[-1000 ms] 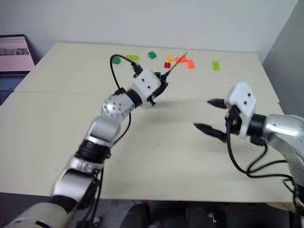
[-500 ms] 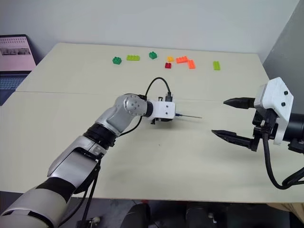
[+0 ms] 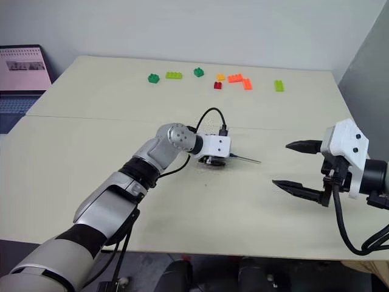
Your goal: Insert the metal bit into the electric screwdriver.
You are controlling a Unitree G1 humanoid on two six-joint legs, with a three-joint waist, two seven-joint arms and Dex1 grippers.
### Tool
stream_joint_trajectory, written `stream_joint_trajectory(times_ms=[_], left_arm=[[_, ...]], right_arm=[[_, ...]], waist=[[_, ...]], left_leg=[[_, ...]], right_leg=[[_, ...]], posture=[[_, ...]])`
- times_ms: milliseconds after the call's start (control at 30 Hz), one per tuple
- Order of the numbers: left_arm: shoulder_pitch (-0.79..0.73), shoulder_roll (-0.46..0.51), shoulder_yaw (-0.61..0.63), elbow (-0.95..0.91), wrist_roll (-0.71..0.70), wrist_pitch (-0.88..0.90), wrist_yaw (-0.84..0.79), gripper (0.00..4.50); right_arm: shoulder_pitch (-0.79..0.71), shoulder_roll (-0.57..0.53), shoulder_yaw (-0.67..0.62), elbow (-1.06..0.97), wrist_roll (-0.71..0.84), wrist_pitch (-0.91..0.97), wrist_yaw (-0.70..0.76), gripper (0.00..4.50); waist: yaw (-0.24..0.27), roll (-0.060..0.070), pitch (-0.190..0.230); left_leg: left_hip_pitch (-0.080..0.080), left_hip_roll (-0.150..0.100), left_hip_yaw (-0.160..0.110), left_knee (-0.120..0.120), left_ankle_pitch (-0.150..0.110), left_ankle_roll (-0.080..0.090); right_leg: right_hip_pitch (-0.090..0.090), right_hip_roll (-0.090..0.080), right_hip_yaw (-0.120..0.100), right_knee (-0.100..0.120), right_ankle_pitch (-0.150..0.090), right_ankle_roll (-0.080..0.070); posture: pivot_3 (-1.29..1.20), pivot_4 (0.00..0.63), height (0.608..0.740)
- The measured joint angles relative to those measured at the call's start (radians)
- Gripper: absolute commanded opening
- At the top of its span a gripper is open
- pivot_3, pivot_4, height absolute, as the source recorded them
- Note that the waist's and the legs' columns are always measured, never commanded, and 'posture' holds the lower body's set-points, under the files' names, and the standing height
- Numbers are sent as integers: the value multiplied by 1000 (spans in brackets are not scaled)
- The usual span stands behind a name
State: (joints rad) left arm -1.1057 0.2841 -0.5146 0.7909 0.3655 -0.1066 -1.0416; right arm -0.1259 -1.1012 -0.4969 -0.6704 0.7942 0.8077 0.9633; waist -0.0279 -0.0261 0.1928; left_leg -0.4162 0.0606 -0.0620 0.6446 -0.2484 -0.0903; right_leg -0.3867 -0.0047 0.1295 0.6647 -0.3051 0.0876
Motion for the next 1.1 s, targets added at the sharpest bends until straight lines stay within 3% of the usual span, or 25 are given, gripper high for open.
stream_joint_trajectory(times_ms=[100,300,467,533,633,767,1100], left_arm=[[0,1,8,-8,-5,7,-21,4477],[5,33,42,-39,-54,67,-87,4477],[-1,107,141,-122,-138,167,-131,4477],[-3,162,171,-159,-167,173,-159,4477],[26,326,218,-228,-213,143,-243,4477],[169,512,299,-325,-269,166,-319,4477],[428,672,481,-554,-440,435,-328,4477]], right_arm=[[0,-3,0,8,-5,-10,1,4500],[0,-15,1,22,-23,-22,6,4500],[-2,-16,9,40,-40,-43,12,4500],[-3,-16,12,44,-52,-58,14,4500],[-3,-14,30,50,-80,-93,16,4500],[7,0,55,81,-125,-153,23,4500],[92,12,57,219,-218,-302,132,4500]], waist=[[0,0,0],[-1,0,0],[-2,0,0],[-4,0,0],[-14,0,0],[-20,1,0],[-3,-1,0]], left_leg=[[0,0,-1,1,0,0],[0,0,-2,1,0,0],[-1,0,-2,1,0,0],[0,1,-2,1,0,0],[1,2,-2,0,0,0],[1,2,-2,1,0,0],[3,2,-5,5,2,0]], right_leg=[[1,0,-1,0,0,0],[0,0,-2,1,0,0],[0,0,-3,2,0,0],[-1,0,-3,2,0,0],[-1,1,-3,3,0,0],[-2,1,-4,9,-1,-2],[0,1,-6,16,-2,-3]], posture=[[0,150,740],[0,150,740],[0,150,740],[0,150,740],[0,150,740],[0,150,740],[0,150,740]])
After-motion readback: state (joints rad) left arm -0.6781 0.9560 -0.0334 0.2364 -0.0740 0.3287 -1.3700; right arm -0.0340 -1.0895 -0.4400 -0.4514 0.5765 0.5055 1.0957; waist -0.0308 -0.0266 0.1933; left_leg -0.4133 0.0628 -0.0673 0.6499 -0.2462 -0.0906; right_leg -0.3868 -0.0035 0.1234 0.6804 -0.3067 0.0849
